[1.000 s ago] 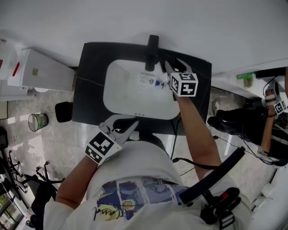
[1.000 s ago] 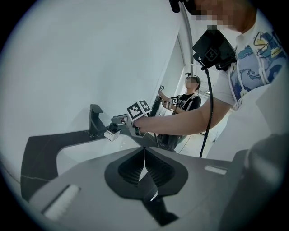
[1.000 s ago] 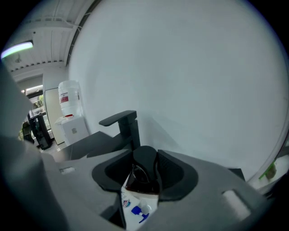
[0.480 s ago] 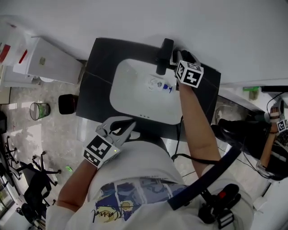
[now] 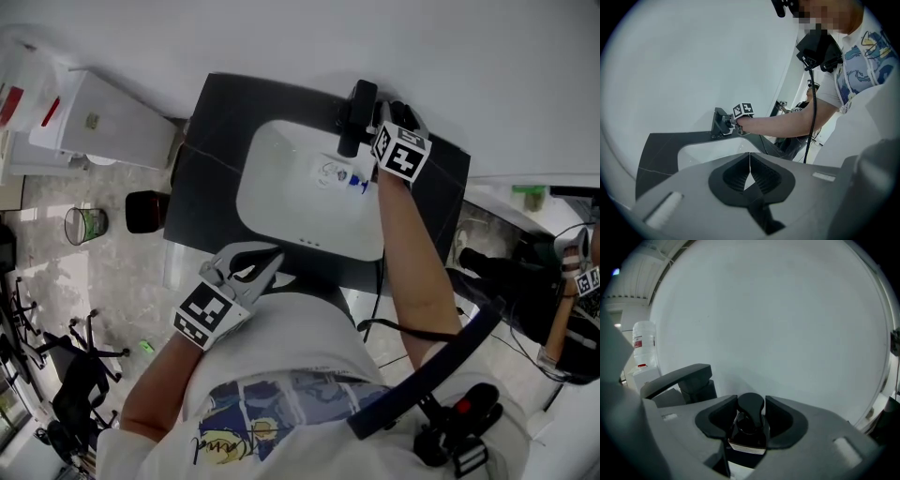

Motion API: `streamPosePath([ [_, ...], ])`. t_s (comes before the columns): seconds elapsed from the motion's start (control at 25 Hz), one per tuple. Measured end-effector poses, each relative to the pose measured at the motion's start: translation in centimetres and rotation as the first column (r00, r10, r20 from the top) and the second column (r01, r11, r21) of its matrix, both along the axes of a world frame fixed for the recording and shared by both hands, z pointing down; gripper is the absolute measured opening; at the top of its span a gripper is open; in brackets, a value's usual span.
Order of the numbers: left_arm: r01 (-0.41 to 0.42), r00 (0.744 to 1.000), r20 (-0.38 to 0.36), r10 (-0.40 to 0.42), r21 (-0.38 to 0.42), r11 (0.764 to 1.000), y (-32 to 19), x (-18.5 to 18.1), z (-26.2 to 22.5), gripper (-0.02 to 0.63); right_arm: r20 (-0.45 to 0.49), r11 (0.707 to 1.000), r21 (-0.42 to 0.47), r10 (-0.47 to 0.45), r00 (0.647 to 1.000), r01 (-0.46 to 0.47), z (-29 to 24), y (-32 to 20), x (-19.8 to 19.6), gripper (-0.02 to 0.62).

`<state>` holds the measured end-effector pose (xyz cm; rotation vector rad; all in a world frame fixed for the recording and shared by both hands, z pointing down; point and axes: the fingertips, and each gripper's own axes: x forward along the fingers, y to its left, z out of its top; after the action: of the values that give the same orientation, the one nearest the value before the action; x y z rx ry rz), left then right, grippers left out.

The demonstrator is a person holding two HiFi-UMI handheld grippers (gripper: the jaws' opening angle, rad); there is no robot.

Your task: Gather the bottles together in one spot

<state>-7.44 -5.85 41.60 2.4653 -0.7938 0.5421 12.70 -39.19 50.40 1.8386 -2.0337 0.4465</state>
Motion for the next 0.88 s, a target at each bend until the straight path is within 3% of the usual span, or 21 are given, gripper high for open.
streamPosePath([
  [0.24, -0.051, 0.999, -0.012, 0.051, 0.003, 0.999, -0.4, 0.2, 0.0, 0.006, 0.041, 1.0, -0.019, -0.009, 0.999, 0.01, 0.8, 1.0, 0.5, 0.262],
  [0.6, -0.183, 0.982, -0.034, 0.183, 0.01, 0.983, -0.4, 1.6, 0.1, 0.006, 0.051, 1.0, -0.027, 0.014, 0.999, -0.013, 1.1, 6.8, 1.8, 0.267],
  [0.72, -0.229, 0.972, -0.046, 0.229, 0.014, 0.973, -0.3, 2.2, 0.0, 0.006, 0.011, 0.997, -0.076, -0.009, 1.0, 0.01, 2.7, 9.9, 2.0, 0.267],
  [0.88, -0.278, 0.959, -0.06, 0.278, 0.01, 0.961, 0.0, 2.8, 0.1, 0.006, -0.065, 0.976, -0.196, -0.11, 0.992, 0.095, 6.7, 14.2, 1.2, 0.265],
])
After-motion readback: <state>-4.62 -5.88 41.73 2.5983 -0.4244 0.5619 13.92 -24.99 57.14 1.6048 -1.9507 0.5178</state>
